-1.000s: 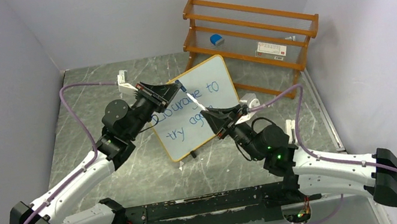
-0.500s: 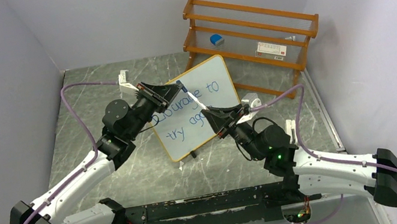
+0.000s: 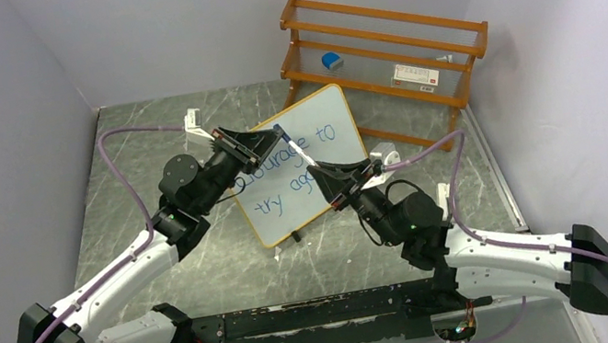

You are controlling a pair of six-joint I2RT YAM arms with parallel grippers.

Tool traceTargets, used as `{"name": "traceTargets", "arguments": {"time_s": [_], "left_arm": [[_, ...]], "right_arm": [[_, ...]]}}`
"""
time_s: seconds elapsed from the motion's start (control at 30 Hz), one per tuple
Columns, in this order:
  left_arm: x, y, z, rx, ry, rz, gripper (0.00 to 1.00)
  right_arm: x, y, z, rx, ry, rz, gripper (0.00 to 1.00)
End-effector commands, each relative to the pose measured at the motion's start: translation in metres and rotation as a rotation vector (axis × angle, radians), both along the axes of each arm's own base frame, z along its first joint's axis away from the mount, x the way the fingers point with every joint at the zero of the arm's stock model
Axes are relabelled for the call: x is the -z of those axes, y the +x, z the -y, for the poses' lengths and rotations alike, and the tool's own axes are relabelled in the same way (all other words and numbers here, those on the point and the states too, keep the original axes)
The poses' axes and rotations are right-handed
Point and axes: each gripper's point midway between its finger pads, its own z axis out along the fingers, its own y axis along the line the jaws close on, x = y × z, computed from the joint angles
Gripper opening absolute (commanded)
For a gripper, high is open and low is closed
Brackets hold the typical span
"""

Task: Write a sentence on the whiteboard
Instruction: Close the whiteboard marker at the center of the board.

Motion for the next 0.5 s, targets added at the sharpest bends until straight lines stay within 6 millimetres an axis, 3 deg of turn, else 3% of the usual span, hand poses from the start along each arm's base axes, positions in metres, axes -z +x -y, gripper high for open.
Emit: {"name": "traceTargets", "arguments": {"time_s": [0.0,0.47], "left_arm": [[-0.009,-0.01,0.004,0.039,-0.031,0.03,0.05],[-0.016,-0.038,0.029,0.129,-0.075,0.036,0.05]], "right_arm": [[-0.019,0.002,0.006,0.033,0.066,0.046,0.0],[-0.026,0.009,-0.003,0.062,0.106,0.15,0.0]]}}
